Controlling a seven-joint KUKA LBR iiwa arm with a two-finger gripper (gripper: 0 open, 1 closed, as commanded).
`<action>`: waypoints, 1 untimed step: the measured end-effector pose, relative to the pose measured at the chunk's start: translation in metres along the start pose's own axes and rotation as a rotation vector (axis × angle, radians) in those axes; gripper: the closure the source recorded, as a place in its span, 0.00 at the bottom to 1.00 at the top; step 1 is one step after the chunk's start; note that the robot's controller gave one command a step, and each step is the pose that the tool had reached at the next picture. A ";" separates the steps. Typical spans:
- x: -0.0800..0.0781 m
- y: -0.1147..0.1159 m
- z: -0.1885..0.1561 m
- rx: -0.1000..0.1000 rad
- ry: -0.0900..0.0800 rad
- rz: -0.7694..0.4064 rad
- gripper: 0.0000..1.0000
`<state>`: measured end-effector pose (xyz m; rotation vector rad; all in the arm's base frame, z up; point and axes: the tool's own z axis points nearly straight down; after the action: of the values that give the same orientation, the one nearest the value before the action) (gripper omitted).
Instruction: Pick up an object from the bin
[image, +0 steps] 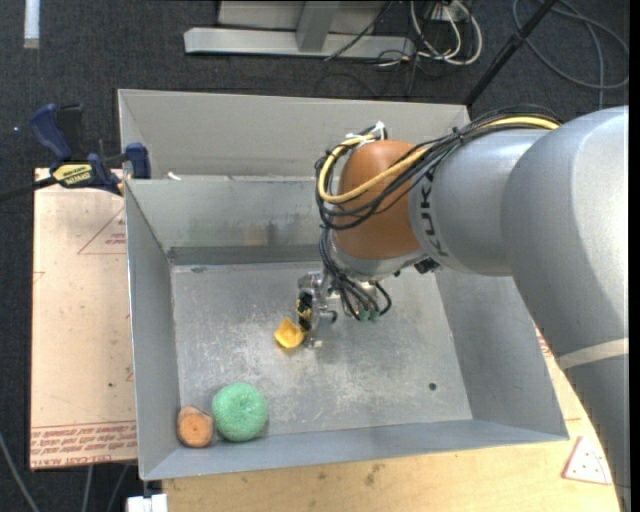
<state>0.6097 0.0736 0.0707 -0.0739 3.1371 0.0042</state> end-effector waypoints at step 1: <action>0.000 0.000 0.000 0.000 0.000 0.000 1.00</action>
Offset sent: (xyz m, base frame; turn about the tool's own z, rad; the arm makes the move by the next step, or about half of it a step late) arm 0.0074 -0.0180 0.1312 0.0390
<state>0.6097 0.0738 0.0709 -0.0737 3.1376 0.0048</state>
